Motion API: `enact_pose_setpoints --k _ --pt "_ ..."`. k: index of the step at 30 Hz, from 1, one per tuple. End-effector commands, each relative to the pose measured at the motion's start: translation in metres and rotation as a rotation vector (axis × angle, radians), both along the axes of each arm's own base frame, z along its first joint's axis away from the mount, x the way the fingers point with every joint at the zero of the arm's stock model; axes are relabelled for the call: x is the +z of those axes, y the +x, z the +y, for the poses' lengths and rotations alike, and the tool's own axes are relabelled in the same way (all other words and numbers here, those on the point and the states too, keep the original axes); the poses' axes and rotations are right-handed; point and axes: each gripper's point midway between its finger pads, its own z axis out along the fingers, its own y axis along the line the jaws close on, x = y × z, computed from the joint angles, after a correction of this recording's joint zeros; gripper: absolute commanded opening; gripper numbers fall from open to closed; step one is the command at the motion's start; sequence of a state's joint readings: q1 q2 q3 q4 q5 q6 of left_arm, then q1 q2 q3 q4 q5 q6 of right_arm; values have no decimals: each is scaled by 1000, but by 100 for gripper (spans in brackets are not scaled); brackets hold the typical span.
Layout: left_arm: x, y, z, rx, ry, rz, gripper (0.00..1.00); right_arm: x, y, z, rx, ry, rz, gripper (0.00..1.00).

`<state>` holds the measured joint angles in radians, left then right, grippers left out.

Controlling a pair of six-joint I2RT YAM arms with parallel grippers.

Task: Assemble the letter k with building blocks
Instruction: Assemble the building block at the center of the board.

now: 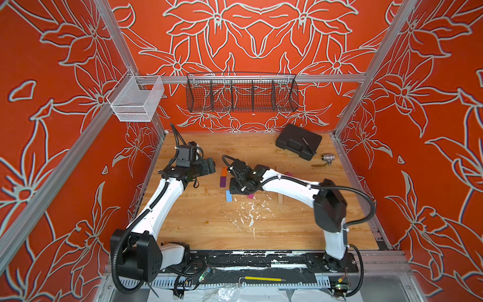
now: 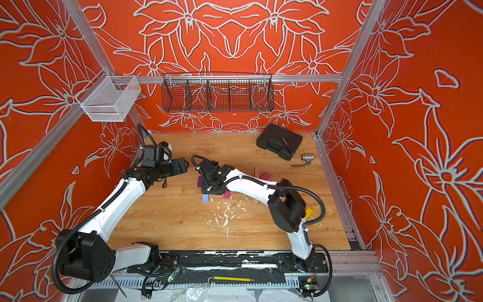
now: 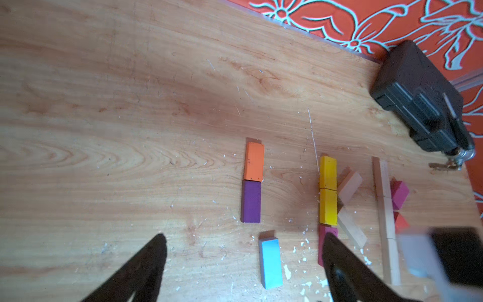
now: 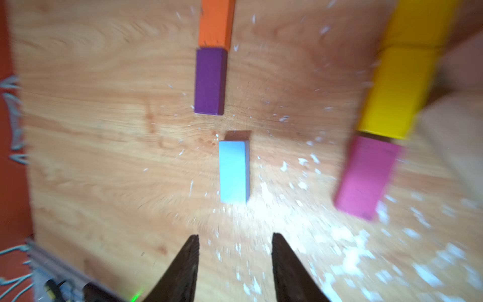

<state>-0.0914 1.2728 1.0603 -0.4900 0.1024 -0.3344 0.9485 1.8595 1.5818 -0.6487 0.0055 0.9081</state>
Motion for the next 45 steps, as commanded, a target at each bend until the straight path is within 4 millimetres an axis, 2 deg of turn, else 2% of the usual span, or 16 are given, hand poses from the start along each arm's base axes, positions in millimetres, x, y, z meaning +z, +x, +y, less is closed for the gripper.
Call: enact_pose_setpoints --k 1,6,8,12,16,21,29,34,45 --pt "0 -10 1 68 -69 65 84 46 -4 -41 -11 -39 -144 54" --pt "-7 -30 -16 51 -100 160 75 86 -23 -106 -30 -107 -279 65" --pt "-11 -37 -26 26 -68 193 73 92 -30 -133 -55 -148 -318 73" --pt "-23 -51 -47 -43 40 300 67 86 -44 -182 -95 -239 -348 87" --pt "-36 -54 -63 -68 91 353 59 70 -60 -203 -86 -238 -308 96" --pt "-58 -52 -77 -85 132 400 53 62 -73 -205 -73 -187 -268 98" --pt "-103 -52 -100 -129 163 535 48 57 -81 -174 32 -98 -200 98" --pt "-125 -50 -104 -125 204 556 47 54 -84 -154 79 -42 -162 98" --pt "-163 -44 -107 -155 267 595 46 57 -85 -161 54 -37 -178 98"
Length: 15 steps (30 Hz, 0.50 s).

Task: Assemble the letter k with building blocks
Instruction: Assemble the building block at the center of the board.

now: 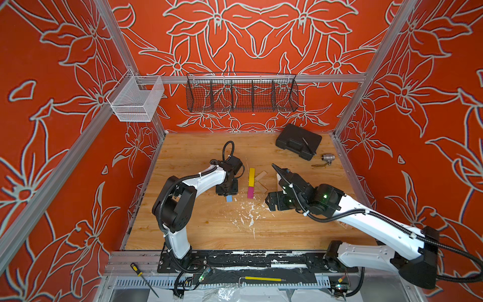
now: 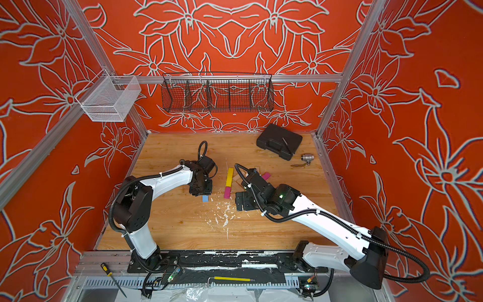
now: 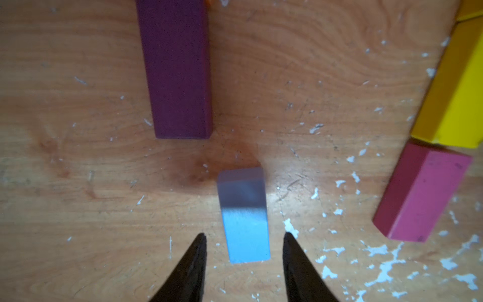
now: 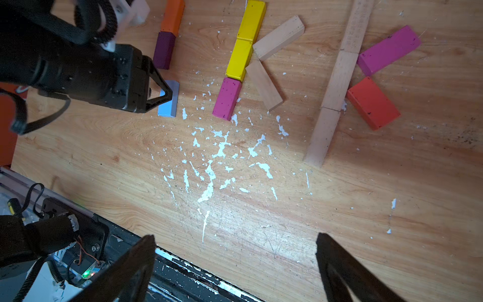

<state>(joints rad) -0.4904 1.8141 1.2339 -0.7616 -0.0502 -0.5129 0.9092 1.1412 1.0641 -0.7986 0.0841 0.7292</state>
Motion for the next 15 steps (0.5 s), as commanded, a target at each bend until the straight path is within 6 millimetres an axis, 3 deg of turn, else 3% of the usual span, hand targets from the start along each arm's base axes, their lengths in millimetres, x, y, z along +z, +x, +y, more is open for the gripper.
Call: enact_pose_setpoints --k 1,15 --pt "-9 2 1 -15 23 0 46 13 0 -1 -11 38 -30 98" --pt "-23 -1 1 -43 41 39 33 17 -2 -3 -36 72 -33 98"
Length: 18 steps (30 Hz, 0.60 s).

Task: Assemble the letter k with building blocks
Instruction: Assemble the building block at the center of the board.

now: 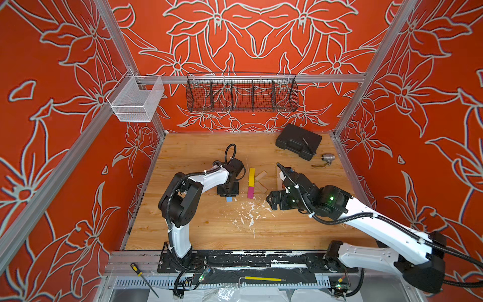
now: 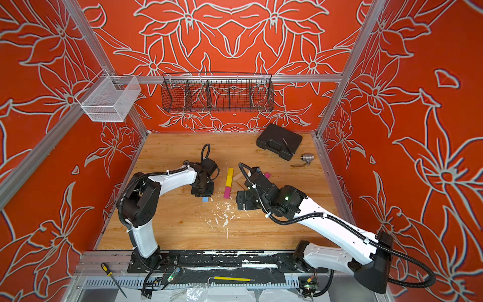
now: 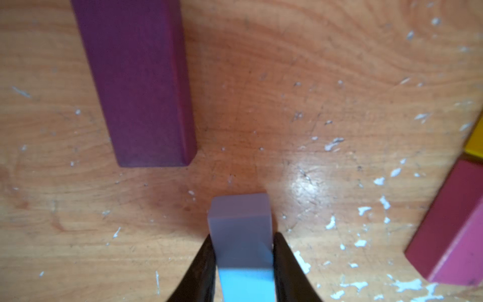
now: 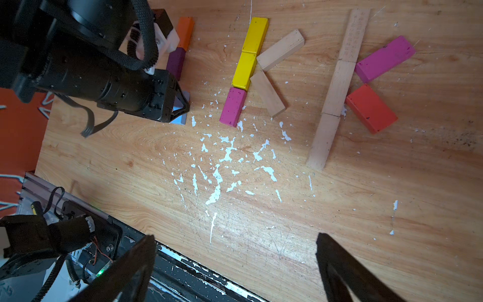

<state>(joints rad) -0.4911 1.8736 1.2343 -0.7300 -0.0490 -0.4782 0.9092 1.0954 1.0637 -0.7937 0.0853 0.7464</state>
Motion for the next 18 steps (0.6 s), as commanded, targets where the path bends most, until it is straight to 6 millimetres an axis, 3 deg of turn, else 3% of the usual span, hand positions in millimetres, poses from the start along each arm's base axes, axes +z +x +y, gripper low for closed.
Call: enact_pose_setpoints --k 1,7,18 --pt "-3 -4 4 -11 30 14 32 5 -1 1 -13 33 -7 98" --pt "5 -5 9 -47 51 -1 29 5 -4 15 40 72 14 97" --pt "10 -8 22 -47 81 -5 28 1 -2 16 34 66 8 97"
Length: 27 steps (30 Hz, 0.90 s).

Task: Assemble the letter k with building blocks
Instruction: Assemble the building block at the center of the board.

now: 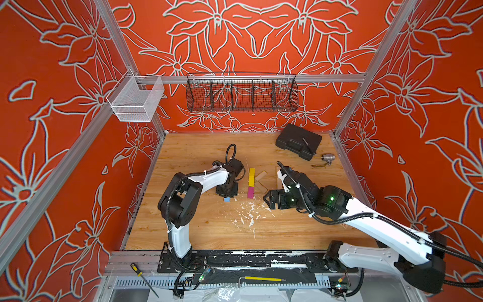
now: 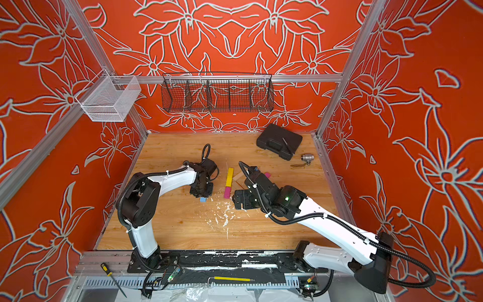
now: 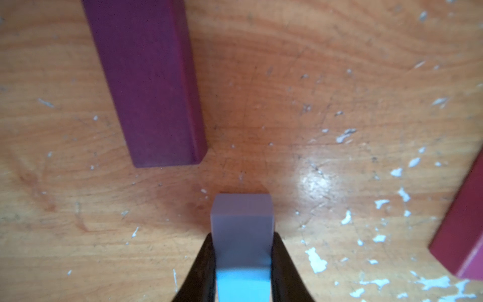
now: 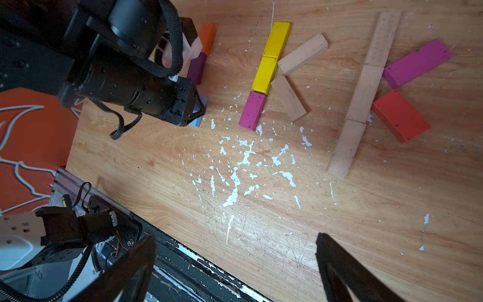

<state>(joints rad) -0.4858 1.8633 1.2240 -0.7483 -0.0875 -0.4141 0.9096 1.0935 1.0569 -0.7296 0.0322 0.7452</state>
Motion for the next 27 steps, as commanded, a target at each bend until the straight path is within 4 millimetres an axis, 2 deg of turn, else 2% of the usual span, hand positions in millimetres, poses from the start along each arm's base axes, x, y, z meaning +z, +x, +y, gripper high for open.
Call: enact_pose_setpoints --k 1,8,22,27 --pt "10 -5 14 12 31 -7 28 -6 -1 1 4 -10 11 98" --pt "12 1 25 38 30 -12 28 -6 1 3 12 -25 5 98" --pt "2 7 30 48 32 4 28 -6 3 4 7 -34 8 98" --pt "1 10 30 54 26 4 32 -4 4 4 5 -39 7 98"
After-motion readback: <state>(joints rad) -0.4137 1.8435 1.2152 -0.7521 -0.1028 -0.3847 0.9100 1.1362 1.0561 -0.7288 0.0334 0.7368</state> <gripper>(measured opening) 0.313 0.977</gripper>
